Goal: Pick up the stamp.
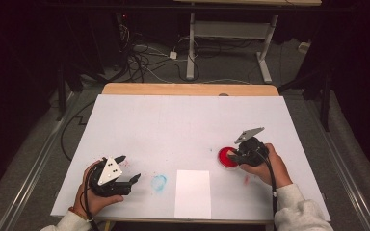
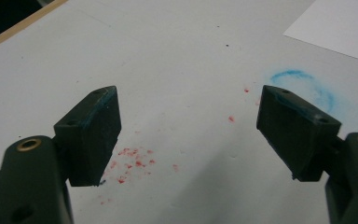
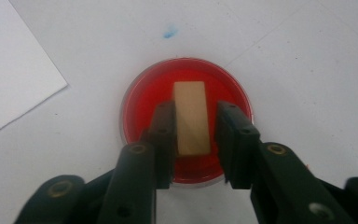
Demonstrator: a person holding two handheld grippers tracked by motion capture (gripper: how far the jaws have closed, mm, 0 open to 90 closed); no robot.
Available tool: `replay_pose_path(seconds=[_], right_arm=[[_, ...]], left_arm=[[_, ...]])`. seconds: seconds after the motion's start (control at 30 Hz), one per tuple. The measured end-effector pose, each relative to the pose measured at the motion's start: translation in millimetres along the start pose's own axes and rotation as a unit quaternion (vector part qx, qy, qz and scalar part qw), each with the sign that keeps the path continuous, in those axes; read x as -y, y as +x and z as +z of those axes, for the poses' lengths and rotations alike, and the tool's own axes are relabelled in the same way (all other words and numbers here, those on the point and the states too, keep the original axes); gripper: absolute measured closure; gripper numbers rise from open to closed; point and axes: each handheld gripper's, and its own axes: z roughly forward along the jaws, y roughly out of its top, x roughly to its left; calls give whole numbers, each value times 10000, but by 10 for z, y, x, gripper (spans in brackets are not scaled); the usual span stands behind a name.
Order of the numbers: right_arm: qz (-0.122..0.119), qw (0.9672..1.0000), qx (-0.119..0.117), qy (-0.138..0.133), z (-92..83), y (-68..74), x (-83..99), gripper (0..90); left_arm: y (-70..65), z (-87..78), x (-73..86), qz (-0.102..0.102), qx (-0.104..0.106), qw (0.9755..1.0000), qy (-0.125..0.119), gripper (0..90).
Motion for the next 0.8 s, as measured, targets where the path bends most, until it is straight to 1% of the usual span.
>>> replay_pose_path(seconds=[0.2, 0.23, 0.27, 0.37, 0.43, 0.47, 0.5, 0.53, 0.6, 0.63, 0.67, 0.7, 0.73, 0.8], right_arm=[[-40, 10000, 41, -54, 6, 18, 2, 753], [-2, 10000, 57, -59, 1, 18, 6, 755], [-30, 9999, 111, -102, -4, 15, 9, 756], [36, 9995, 139, -284, -40, 5, 19, 757], [33, 9993, 183, -315, -51, 6, 21, 758], [52, 9992, 182, -343, -59, 5, 23, 758], [48, 9991, 183, -376, -64, 5, 24, 758], [56, 9991, 190, -383, -68, 7, 23, 758], [43, 9989, 208, -423, -77, 11, 23, 758], [63, 9985, 230, -483, -90, 11, 21, 759], [63, 9985, 230, -483, -90, 11, 21, 759], [86, 9981, 238, -566, -111, 1, 18, 759], [90, 9979, 244, -593, -117, -2, 17, 758], [103, 9977, 256, -624, -125, 1, 15, 759]], left_arm=[[-3, 9, -1, 6, 19, 10000, 16, 213], [-4, 11, -1, 8, 16, 10000, 14, 213], [-3, 9, 0, 15, 21, 10000, 22, 213], [-2, 12, 1, 9, 27, 10000, 24, 213], [-3, 16, 1, 2, 30, 10000, 21, 213], [3, 19, 0, 52, 3, 10000, -7, 213], [5, 21, 1, 53, -2, 10000, -5, 213], [1, 22, 4, 6, 19, 10000, 27, 213], [9, 26, 7, 1, 25, 10000, 22, 213], [20, 26, 5, 41, 6, 10000, -4, 213], [28, 27, 7, 24, 4, 10000, -19, 213], [40, 32, 12, 19, 4, 10000, -24, 213], [39, 35, 18, -43, 22, 10000, 14, 213], [59, 41, 24, -30, 37, 10000, -9, 213]])
